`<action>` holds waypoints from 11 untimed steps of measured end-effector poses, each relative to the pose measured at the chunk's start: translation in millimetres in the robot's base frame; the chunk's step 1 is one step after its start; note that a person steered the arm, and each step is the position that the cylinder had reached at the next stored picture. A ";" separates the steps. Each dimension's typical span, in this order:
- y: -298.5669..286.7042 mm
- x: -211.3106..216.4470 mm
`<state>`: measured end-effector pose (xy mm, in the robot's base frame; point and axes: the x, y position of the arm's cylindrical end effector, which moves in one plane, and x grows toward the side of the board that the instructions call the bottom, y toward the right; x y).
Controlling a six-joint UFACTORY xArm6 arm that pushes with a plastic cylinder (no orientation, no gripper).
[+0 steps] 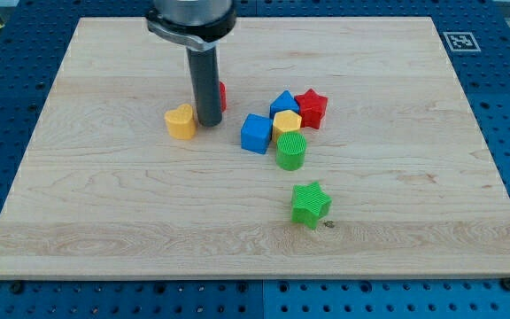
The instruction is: Move the red circle left to the blue triangle
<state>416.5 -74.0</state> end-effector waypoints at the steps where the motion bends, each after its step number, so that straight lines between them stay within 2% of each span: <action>1: -25.8 -1.0; 3: -42.1 -42.8; 6: 11.1 -38.0; 8: 21.6 -56.5; 11: 30.5 -37.6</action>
